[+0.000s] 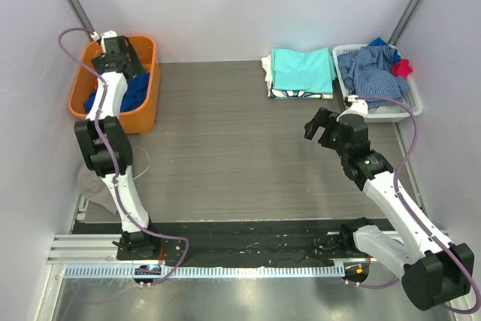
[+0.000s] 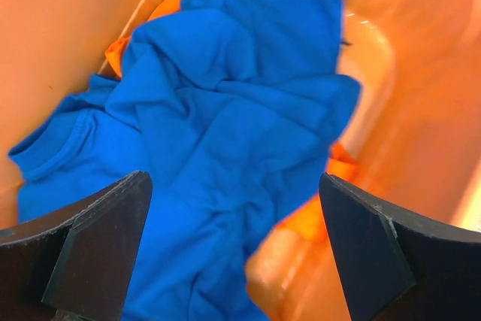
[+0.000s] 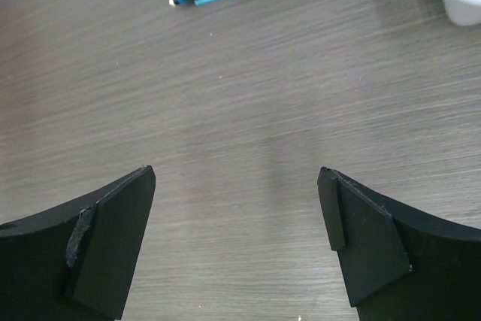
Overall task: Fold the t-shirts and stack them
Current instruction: Grab the tshirt from the pile
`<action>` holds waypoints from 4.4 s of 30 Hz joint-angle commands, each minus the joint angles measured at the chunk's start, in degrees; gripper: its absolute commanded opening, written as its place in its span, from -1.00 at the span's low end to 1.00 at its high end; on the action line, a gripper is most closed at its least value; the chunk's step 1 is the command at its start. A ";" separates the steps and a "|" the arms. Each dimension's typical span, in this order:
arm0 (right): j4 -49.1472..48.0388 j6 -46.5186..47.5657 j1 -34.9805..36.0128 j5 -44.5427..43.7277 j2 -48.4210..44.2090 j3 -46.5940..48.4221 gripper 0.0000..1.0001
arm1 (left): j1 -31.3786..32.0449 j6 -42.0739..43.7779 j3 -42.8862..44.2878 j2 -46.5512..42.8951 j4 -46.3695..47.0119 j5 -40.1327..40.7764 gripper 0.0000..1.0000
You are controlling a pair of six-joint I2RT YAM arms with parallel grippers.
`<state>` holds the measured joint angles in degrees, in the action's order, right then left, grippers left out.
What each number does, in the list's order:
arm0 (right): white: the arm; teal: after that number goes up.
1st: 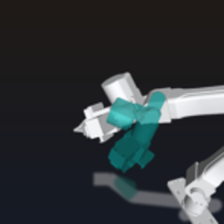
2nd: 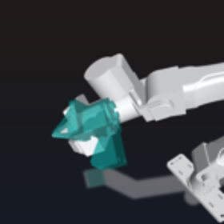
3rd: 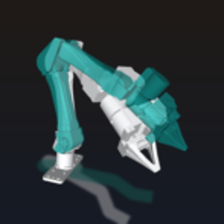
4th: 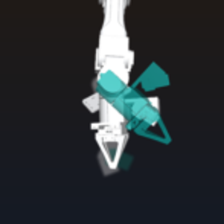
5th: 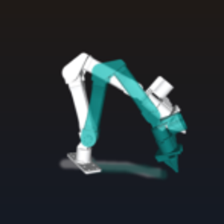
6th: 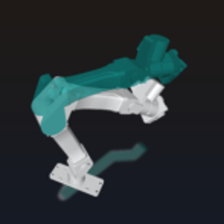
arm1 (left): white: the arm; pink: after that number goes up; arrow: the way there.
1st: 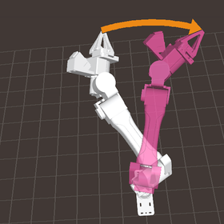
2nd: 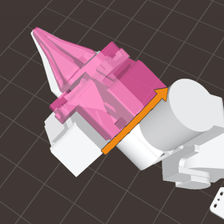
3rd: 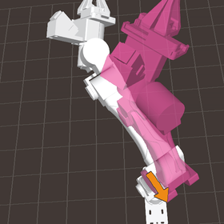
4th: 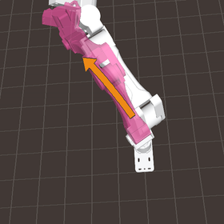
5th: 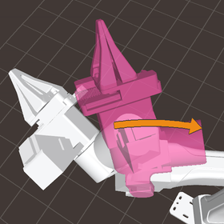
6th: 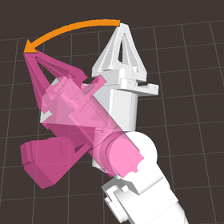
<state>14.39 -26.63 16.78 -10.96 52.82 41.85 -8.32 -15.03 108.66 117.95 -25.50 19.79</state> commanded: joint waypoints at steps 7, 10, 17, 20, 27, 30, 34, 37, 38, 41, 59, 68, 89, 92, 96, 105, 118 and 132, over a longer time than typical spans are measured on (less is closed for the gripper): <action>-3.23 0.09 0.63 2.43 3.25 -2.56 1.00 | -4.51 -2.46 1.99 8.69 4.84 -5.55 0.99; -4.11 0.00 0.54 2.44 4.22 -3.00 0.99 | -4.78 -2.29 2.34 11.33 5.02 -6.69 0.99; -5.08 -1.23 0.63 2.70 5.72 -3.96 0.99 | -5.74 -0.97 3.14 15.03 4.31 -8.80 0.77; -5.08 -1.67 0.63 2.61 5.72 -4.23 0.99 | -5.83 -0.27 3.31 15.11 4.84 -9.42 0.26; -3.85 -1.58 0.54 2.17 4.93 -4.05 0.99 | -6.45 -0.44 5.77 16.87 2.57 -11.09 0.15; -3.67 -1.23 0.63 1.91 5.19 -3.96 1.00 | -6.45 -0.27 8.32 18.37 0.54 -11.88 0.03; -3.58 -1.32 0.63 1.73 5.89 -3.88 0.99 | -6.54 -0.09 9.37 18.89 0.01 -12.41 -0.68; -3.58 -1.49 0.54 2.00 5.98 -3.96 0.99 | -6.54 -0.09 9.38 18.89 -0.17 -12.50 -1.00; -3.67 -1.58 0.54 2.00 5.98 -4.05 0.99 | -6.54 -0.09 9.38 18.81 -0.52 -12.58 -1.00; -3.41 -1.58 0.63 2.26 5.72 -3.97 0.99 | -6.54 -0.97 8.94 17.32 -0.78 -13.29 -1.00; 1.51 -2.99 0.54 3.84 -0.96 -2.56 0.99 | -5.13 -13.18 -5.28 -3.94 6.67 -27.18 -1.00; 3.71 -3.16 0.63 3.67 -3.51 -2.47 0.99 | -1.09 -13.54 -4.25 -1.50 5.55 -24.72 -1.00; 4.94 -5.18 0.63 5.60 -7.20 -3.26 0.99 | 7.17 -6.07 11.57 -15.20 -8.25 -6.88 -1.00; 5.03 -5.18 0.54 5.78 -7.55 -3.35 0.99 | 7.26 -4.49 12.10 -17.39 -9.65 -5.12 -1.00; 5.29 -5.27 0.63 5.95 -8.08 -3.61 0.99 | 7.17 -3.26 14.03 -19.42 -10.54 -3.80 -1.00; 5.73 -5.10 0.54 6.30 -8.43 -3.88 0.99 | 7.17 0.79 15.01 -18.46 -11.07 -0.19 -1.00; 5.38 -4.57 0.63 6.22 -7.29 -4.67 0.99 | 7.26 -1.23 -4.59 -12.49 -2.98 2.36 -0.61; 4.85 -4.92 0.54 6.48 -7.20 -5.81 0.99 | 7.26 -0.71 -8.99 -13.97 -1.13 3.23 -0.75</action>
<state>20.84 -31.44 17.15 -4.93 46.15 36.14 -0.91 -16.36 99.18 106.72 -28.97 21.52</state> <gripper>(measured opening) 0.996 0.364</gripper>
